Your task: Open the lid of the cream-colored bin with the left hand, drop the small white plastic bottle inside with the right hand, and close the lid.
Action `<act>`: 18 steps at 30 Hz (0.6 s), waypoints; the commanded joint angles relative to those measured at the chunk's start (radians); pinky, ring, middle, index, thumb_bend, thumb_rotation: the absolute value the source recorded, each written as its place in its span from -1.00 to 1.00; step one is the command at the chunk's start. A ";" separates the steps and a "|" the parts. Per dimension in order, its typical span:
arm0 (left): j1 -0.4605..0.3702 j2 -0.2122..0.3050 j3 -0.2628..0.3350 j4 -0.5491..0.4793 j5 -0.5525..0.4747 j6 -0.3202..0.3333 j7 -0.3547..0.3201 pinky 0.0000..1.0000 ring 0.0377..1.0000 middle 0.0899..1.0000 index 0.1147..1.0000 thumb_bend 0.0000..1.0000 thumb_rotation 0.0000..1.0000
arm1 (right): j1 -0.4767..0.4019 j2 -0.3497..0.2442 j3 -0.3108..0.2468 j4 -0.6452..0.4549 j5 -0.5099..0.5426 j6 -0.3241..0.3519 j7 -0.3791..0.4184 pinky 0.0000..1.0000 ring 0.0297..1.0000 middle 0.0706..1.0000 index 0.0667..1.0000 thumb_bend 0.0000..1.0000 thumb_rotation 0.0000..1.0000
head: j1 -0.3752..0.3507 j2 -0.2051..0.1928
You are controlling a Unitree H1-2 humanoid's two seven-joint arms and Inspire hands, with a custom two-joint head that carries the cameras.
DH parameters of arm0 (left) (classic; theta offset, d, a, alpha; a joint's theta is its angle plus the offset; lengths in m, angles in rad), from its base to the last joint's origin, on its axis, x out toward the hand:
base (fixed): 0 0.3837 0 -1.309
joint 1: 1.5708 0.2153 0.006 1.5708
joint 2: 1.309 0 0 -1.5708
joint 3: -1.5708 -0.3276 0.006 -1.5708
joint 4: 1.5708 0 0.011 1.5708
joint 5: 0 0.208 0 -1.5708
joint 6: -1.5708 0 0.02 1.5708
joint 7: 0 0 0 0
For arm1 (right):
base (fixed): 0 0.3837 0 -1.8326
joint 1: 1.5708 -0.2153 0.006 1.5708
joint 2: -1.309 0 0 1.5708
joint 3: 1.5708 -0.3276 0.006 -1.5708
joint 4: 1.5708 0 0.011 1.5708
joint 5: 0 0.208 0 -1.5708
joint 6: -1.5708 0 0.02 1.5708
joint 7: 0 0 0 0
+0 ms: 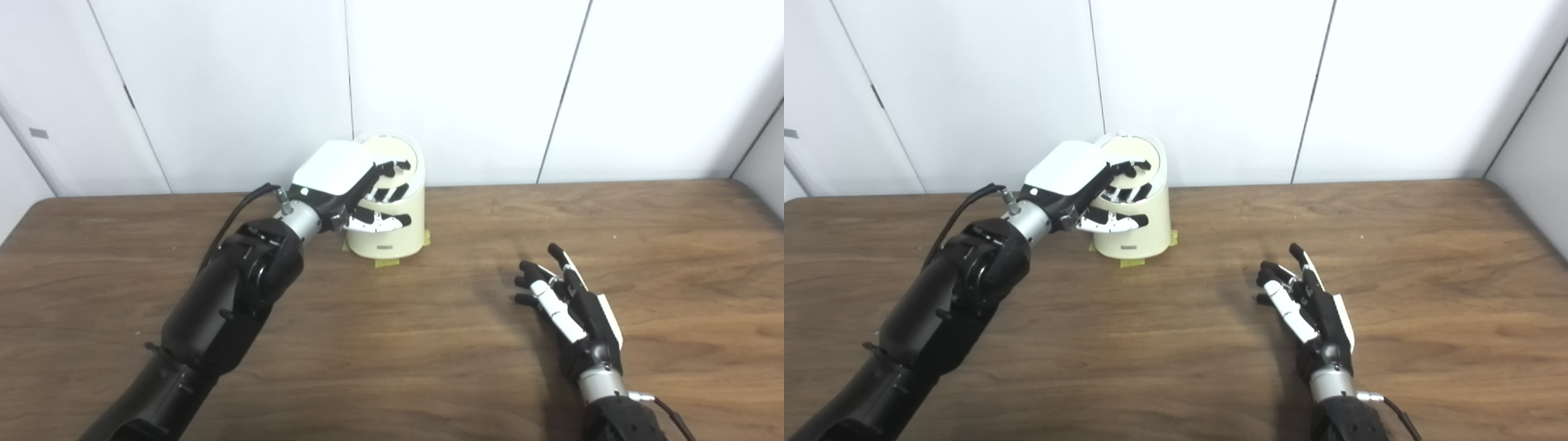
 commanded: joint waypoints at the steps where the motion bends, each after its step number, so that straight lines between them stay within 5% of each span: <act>1: 0.010 0.005 -0.033 0.022 -0.003 0.015 -0.080 0.62 0.58 0.58 0.73 0.12 -0.04 | -0.019 0.003 -0.003 -0.029 0.007 -0.006 -0.002 0.28 0.43 0.48 0.89 0.05 -0.05 | -0.001 0.000; 18: 0.021 0.024 -0.030 -0.015 -0.011 0.013 -0.068 0.59 0.54 0.50 0.74 0.16 -0.06 | -0.021 -0.002 -0.002 -0.035 0.000 -0.001 -0.004 0.32 0.43 0.49 0.86 0.02 -0.09 | -0.005 -0.001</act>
